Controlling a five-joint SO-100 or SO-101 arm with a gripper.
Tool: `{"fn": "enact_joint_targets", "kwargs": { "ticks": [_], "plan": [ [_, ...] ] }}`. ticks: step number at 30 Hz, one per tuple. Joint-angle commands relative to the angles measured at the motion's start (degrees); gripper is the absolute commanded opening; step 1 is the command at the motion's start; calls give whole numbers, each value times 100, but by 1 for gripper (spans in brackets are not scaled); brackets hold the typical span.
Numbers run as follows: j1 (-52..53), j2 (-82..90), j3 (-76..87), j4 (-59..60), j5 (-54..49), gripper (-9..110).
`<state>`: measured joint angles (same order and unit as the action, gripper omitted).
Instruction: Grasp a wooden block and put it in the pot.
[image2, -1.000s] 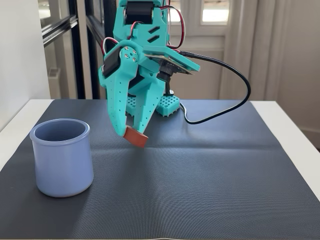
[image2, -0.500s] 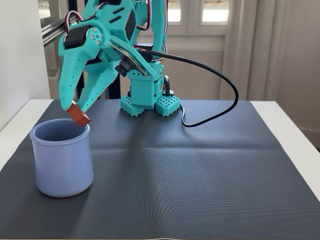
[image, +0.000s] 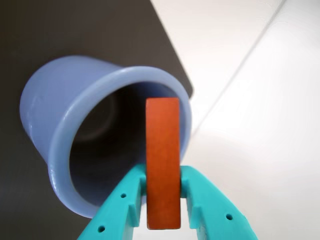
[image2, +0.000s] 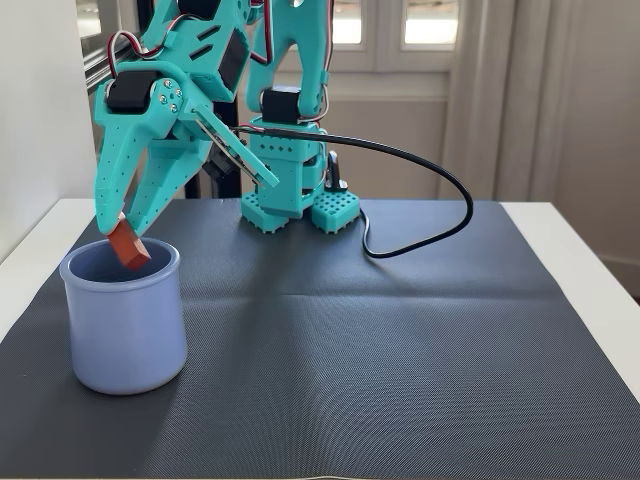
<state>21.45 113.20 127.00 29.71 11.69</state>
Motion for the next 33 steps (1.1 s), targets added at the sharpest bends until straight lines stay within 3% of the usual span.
{"fn": "enact_joint_targets", "kwargs": {
  "ticks": [1, 9, 14, 24, 33],
  "plan": [
    [88, 202, -79, 18, -88, 1],
    [53, 202, -62, -26, -26, 1],
    [26, 202, -44, -9, -79, 11],
    [-26, 202, -44, 18, -26, 1],
    [-598, 1020, 237, 105, -404, 0]
  ]
}}
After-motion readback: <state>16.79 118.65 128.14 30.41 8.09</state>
